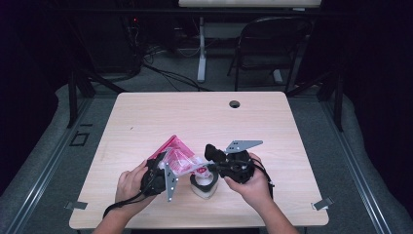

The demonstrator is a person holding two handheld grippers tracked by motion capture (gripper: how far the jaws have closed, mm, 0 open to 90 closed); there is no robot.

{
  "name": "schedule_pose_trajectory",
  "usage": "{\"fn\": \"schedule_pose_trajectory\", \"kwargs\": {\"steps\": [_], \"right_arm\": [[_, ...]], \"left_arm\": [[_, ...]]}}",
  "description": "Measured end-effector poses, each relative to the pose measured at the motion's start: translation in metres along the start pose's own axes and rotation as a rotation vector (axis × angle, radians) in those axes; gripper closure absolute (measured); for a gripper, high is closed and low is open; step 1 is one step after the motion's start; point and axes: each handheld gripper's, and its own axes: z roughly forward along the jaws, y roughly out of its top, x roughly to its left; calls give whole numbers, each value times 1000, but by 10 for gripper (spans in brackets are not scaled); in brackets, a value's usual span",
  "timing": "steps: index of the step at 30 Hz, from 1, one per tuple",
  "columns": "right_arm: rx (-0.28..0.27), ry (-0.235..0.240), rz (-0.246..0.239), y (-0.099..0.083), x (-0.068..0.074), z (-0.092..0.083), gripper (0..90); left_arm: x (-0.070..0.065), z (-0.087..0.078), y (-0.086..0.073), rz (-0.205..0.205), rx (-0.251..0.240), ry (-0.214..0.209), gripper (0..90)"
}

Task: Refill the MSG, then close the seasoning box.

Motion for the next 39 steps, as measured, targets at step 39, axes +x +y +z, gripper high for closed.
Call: {"fn": "schedule_pose_trajectory", "kwargs": {"steps": [39], "right_arm": [[-25,12,-10,2,3,6,886]], "left_arm": [[-10,13,-15,-167,26,-195,716]]}}
